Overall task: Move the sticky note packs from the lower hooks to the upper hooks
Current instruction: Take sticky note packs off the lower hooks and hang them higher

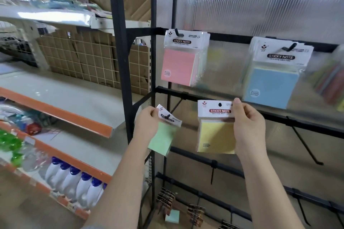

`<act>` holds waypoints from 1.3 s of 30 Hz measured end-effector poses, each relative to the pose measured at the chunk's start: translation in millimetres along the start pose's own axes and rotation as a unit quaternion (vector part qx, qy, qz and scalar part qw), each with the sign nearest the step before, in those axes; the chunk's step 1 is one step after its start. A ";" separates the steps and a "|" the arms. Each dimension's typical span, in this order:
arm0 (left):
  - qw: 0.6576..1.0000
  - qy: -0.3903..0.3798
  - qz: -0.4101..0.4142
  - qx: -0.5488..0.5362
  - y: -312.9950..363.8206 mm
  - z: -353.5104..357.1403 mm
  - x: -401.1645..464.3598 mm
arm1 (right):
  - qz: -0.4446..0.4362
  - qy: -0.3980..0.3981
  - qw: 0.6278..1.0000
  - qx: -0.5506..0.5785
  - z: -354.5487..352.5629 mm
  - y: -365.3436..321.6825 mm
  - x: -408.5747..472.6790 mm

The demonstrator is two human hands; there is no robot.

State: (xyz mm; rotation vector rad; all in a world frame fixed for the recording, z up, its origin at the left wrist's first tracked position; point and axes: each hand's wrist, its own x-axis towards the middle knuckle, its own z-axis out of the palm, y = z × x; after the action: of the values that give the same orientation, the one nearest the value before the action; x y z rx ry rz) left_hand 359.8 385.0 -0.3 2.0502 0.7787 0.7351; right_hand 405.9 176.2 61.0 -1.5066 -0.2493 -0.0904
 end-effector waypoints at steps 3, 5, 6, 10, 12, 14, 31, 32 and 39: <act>0.999 0.039 -0.009 0.005 6.6 -10.7 -28.0 | 0.002 0.024 1.000 0.009 -13.2 -1.0 -7.5; 0.998 0.065 -0.010 0.007 12.7 -16.8 -44.2 | -0.007 0.034 0.999 0.006 -21.7 -2.0 -12.0; 0.997 0.071 -0.010 0.008 16.2 -19.0 -50.9 | -0.010 0.036 0.999 0.004 -26.0 -3.0 -14.0; 0.997 0.072 -0.015 0.010 29.9 -25.0 -71.3 | -0.012 0.050 0.999 0.009 -42.2 -3.4 -20.4; 0.997 0.073 -0.016 0.004 35.5 -25.9 -79.2 | -0.029 0.066 0.997 0.003 -51.1 0.2 -24.0; 0.997 0.072 -0.010 0.012 41.4 -25.4 -86.7 | -0.053 0.085 0.995 -0.022 -60.1 2.7 -28.7; 0.989 0.050 0.105 -0.086 147.8 74.4 -126.5 | 0.064 0.237 0.965 0.091 -207.1 -17.8 -5.4; 0.989 0.047 0.110 -0.092 157.2 86.2 -133.4 | 0.045 0.249 0.965 0.063 -222.2 -20.0 -3.4; 0.981 0.072 0.121 -0.132 220.5 161.3 -185.0 | -0.083 0.295 0.952 -0.012 -333.6 -29.5 15.7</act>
State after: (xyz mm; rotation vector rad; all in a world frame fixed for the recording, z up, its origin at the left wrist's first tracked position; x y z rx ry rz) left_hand 416.0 65.5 60.1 1.8812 0.4821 1.0754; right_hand 450.6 -155.6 78.5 -1.4124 0.1102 -0.6698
